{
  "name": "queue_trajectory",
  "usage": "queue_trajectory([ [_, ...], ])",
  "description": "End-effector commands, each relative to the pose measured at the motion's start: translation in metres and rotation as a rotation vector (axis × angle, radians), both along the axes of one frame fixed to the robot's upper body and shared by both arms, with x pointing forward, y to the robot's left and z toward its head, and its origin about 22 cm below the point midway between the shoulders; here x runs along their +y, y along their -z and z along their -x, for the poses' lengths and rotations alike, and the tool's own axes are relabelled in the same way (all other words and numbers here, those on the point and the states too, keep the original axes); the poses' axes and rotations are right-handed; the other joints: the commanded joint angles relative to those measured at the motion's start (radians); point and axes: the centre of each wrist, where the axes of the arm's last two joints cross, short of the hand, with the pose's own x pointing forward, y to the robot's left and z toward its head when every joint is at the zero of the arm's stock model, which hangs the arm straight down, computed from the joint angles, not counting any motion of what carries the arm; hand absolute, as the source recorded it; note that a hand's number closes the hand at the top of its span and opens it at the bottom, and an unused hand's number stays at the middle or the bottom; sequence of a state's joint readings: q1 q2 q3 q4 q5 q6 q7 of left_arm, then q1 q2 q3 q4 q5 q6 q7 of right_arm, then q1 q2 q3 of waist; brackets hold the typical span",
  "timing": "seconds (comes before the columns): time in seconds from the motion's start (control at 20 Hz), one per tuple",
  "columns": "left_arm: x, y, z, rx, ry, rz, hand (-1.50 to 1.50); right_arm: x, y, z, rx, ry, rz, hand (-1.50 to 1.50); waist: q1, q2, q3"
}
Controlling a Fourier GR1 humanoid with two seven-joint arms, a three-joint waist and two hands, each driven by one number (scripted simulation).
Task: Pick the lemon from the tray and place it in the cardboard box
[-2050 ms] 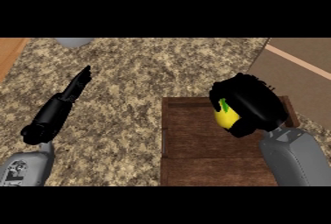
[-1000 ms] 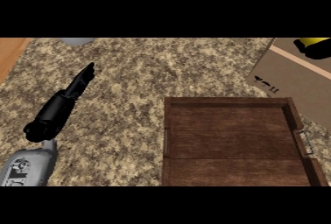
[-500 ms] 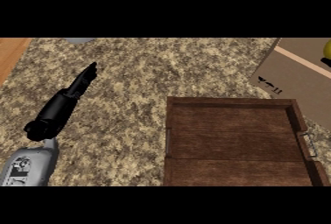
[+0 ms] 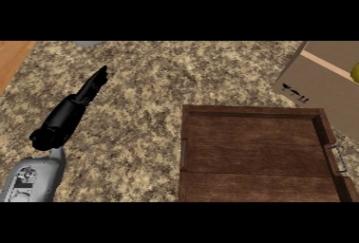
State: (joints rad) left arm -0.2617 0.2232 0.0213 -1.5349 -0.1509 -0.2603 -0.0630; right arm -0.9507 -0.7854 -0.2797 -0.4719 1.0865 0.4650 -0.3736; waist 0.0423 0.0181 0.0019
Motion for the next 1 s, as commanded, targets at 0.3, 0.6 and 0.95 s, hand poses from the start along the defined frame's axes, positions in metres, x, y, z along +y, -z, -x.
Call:
queue_trajectory([
  [0.3, -0.002, 0.003, 0.005, -0.003, -0.001, 0.012, 0.00, -0.017, 0.005, 0.003, -0.303, -0.136, -0.509, -1.50, 0.003, -0.004, 0.004],
  [0.6, 0.005, 0.001, 0.001, -0.015, -0.021, 0.002, 0.00, -0.034, 0.010, 0.011, -0.424, 0.046, -1.069, -1.50, -0.010, 0.001, 0.003],
  [0.95, -0.007, 0.006, 0.000, -0.010, 0.015, 0.007, 0.00, -0.074, 0.009, 0.046, -0.537, 0.242, -1.129, -1.50, 0.014, 0.016, 0.005],
])
